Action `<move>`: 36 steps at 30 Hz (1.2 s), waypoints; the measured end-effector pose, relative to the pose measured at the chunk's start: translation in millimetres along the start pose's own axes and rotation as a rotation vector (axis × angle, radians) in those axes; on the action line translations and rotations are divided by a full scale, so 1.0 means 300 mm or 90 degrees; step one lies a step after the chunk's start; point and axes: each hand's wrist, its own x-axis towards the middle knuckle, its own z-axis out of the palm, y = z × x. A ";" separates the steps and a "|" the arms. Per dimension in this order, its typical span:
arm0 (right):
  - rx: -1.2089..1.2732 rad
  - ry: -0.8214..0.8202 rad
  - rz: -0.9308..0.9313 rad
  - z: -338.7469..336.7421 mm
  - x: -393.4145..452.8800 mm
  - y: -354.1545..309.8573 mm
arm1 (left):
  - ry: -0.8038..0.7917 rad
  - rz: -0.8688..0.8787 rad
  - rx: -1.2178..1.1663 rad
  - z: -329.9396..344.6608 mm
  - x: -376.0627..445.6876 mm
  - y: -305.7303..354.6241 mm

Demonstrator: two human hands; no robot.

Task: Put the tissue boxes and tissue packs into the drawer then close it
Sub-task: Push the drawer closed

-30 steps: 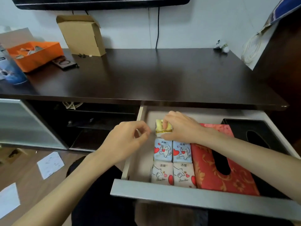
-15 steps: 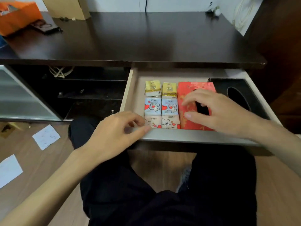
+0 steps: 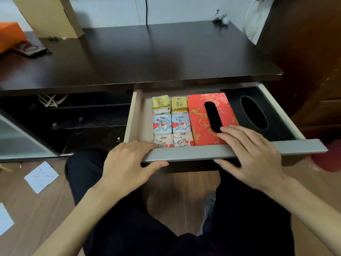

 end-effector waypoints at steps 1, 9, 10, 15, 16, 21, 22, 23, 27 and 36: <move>-0.002 -0.001 0.007 0.014 0.022 0.015 | 0.005 0.003 0.009 0.011 0.026 -0.011; -0.007 0.011 0.064 0.140 0.212 0.110 | 0.035 0.009 0.054 0.096 0.239 -0.136; -0.003 0.014 0.065 0.151 0.231 0.121 | 0.040 0.009 0.055 0.103 0.260 -0.148; 0.031 0.009 0.055 0.175 0.286 0.162 | 0.032 -0.022 0.064 0.127 0.329 -0.180; 0.051 0.024 0.069 0.178 0.274 0.163 | 0.044 -0.028 0.056 0.130 0.328 -0.178; 0.258 0.186 0.365 0.212 0.068 0.101 | 0.239 -0.110 -0.124 0.173 0.155 -0.100; 0.290 0.216 0.432 0.221 0.028 0.087 | 0.263 -0.153 -0.160 0.188 0.105 -0.073; 0.314 0.237 0.497 0.229 -0.001 0.080 | 0.270 -0.196 -0.192 0.204 0.061 -0.046; 0.383 0.258 0.643 0.250 -0.014 0.101 | 0.206 -0.346 -0.323 0.260 -0.011 0.041; 0.365 0.263 0.627 0.334 0.063 0.134 | 0.156 -0.304 -0.331 0.354 0.133 0.073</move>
